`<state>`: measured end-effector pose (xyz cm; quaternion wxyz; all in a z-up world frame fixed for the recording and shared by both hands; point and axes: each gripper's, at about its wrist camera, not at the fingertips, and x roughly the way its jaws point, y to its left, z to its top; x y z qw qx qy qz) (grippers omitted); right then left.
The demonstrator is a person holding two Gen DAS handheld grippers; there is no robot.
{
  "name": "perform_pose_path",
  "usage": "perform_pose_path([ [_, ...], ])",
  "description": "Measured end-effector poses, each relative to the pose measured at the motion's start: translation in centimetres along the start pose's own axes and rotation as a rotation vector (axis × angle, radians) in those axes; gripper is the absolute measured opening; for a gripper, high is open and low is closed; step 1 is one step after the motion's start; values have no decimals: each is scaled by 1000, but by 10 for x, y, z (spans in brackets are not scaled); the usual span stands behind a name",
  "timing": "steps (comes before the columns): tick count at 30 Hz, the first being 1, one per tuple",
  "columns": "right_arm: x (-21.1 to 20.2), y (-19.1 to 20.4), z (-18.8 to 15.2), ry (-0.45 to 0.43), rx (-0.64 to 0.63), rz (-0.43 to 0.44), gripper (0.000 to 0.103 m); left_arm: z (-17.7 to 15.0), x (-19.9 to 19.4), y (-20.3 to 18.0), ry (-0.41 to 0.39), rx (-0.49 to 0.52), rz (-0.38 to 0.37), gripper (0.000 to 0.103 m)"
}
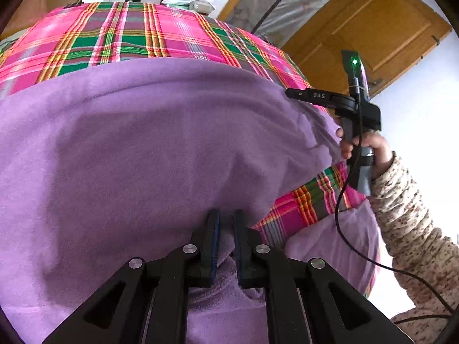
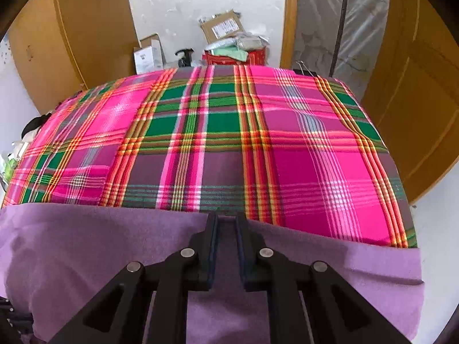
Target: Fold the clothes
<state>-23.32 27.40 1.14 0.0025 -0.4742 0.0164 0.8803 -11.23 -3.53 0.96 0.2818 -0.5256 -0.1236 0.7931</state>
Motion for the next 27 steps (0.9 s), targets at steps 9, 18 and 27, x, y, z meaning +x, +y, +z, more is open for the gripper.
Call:
perform_pose_path([
  [9, -86, 33, -26, -74, -61, 90, 12, -21, -57, 29, -93, -88, 98, 16],
  [18, -157, 116, -111, -89, -233, 279, 12, -71, -112, 81, -171, -247, 198, 16],
  [27, -145, 196, -195, 54, -397, 419, 12, -112, -132, 120, -197, -350, 230, 16],
])
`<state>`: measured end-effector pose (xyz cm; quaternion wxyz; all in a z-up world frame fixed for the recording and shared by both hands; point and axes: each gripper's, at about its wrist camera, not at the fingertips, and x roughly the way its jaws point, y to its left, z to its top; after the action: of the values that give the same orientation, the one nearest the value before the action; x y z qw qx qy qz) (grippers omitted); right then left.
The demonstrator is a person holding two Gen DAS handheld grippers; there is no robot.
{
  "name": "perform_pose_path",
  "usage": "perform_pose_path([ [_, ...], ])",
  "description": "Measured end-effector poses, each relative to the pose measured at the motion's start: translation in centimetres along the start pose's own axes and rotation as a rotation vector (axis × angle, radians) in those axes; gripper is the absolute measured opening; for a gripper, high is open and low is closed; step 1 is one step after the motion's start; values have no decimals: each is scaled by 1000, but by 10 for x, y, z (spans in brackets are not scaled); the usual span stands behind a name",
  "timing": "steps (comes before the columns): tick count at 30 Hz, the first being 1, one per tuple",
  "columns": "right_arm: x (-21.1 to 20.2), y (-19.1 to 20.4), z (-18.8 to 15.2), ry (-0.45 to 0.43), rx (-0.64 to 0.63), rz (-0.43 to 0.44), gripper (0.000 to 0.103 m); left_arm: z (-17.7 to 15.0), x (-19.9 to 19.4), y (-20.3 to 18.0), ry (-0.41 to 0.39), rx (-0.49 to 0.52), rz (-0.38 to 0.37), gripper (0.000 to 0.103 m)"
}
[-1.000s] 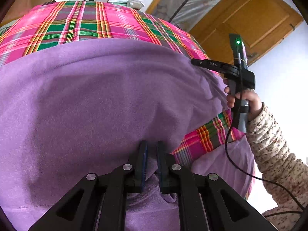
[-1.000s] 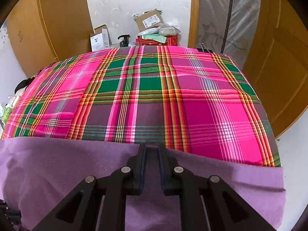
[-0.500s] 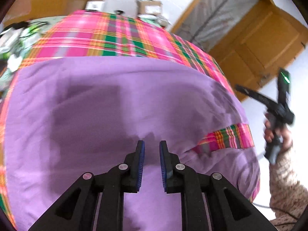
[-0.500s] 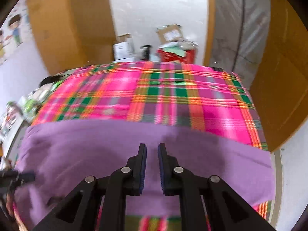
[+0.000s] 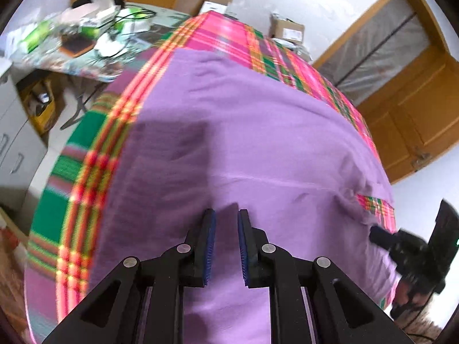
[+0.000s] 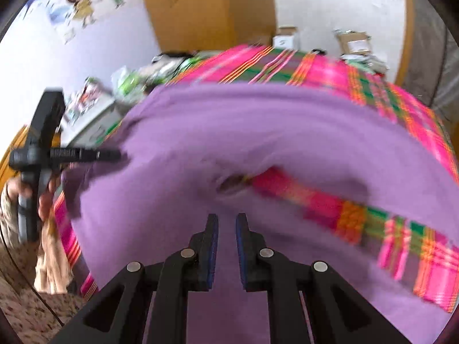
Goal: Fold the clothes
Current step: 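Open the left gripper and lift it off the lilac garment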
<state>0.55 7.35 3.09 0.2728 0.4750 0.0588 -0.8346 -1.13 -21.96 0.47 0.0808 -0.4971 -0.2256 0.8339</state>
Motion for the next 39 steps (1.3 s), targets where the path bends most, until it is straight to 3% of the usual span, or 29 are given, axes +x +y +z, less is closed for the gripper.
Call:
perform_pose_path([
  [4, 25, 16, -8, 65, 2, 27, 13, 1, -9, 16, -20, -26, -10, 16],
  [11, 19, 40, 16, 52, -82, 11, 13, 32, -18, 15, -59, 20, 60, 16],
  [18, -17, 50, 95, -124, -179, 5, 13, 96, -32, -9, -141, 145, 104, 19],
  [20, -21, 50, 122, -172, -188, 6, 13, 115, -29, -17, -147, 179, 129, 28],
  [24, -13, 50, 181, -224, -218, -35, 13, 149, -13, -33, -127, 299, 134, 28],
  [25, -8, 46, 191, -224, -215, -45, 18, 155, -7, -35, -119, 311, 145, 28],
  [27, 10, 31, 209, -198, -194, -38, 31, 164, 7, -38, -99, 344, 177, 29],
  [28, 20, 24, 216, -177, -178, -29, 33, 168, 16, -40, -81, 367, 186, 29],
  [31, 64, 5, 224, -89, -161, -56, 33, 174, 47, -37, -8, 407, 219, 30],
  [33, 91, -6, 223, -47, -167, -85, 33, 176, 66, -33, 26, 415, 293, 30],
  [39, 132, -36, 215, 26, -162, -42, 38, 169, 94, -34, 39, 528, 399, 32],
])
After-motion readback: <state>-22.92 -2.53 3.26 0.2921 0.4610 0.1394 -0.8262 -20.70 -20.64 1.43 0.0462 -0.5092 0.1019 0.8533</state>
